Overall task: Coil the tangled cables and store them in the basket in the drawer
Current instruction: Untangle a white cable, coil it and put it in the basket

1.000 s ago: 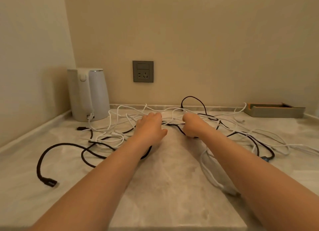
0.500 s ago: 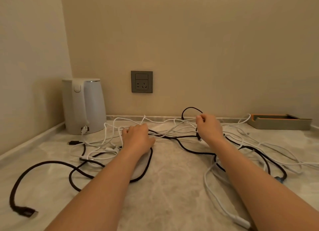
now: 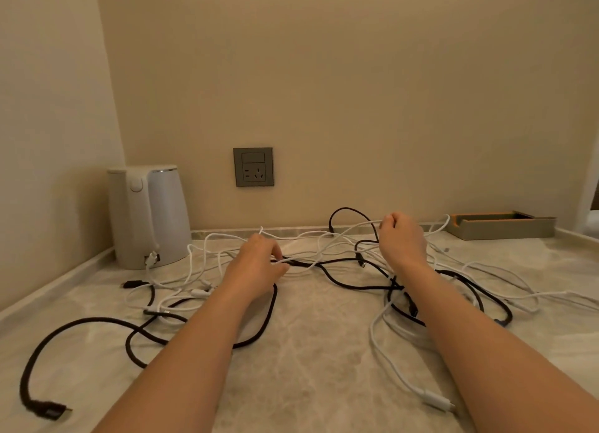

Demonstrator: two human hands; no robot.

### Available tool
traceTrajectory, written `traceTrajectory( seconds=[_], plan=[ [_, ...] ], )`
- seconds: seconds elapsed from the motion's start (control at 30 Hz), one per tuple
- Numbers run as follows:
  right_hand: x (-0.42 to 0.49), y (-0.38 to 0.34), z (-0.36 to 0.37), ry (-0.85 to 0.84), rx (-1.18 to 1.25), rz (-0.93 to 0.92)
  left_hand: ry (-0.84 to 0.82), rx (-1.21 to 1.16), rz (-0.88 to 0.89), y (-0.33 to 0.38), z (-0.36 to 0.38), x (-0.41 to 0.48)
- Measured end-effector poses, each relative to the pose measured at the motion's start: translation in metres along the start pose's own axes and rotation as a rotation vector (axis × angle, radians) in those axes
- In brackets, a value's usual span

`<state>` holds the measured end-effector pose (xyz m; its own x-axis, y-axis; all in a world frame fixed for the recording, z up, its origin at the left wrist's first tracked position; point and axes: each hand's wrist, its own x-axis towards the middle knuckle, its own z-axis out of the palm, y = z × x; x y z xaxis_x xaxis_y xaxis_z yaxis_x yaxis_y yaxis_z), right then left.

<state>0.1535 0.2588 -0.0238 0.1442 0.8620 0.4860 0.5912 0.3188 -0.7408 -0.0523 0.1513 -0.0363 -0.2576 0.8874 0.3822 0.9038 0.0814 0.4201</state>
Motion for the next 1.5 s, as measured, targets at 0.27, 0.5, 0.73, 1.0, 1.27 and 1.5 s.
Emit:
traceTrajectory(
  seconds=[0.27,0.5,0.73,1.0,1.27,1.5],
  plan=[
    [-0.011,-0.005,-0.017,-0.046,-0.608,-0.276,-0.052,-0.086,-0.018,0.012,-0.007,-0.007],
    [-0.041,-0.043,0.006,-0.459,-0.371,-0.759,-0.018,-0.297,0.206,0.032,-0.017,-0.010],
    [-0.037,-0.041,-0.007,-0.464,0.133,-0.615,-0.001,-0.515,0.187,0.025,-0.023,-0.008],
    [-0.028,-0.036,-0.013,-0.305,0.147,-0.468,-0.095,-0.870,-0.013,0.026,-0.027,-0.006],
    [-0.032,-0.029,0.001,-0.351,-0.060,-0.526,-0.305,-1.448,-0.235,0.027,-0.041,-0.011],
    [-0.040,-0.034,0.011,-0.423,-0.059,-0.550,-0.623,-1.542,-0.154,0.025,-0.045,-0.017]
  ],
)
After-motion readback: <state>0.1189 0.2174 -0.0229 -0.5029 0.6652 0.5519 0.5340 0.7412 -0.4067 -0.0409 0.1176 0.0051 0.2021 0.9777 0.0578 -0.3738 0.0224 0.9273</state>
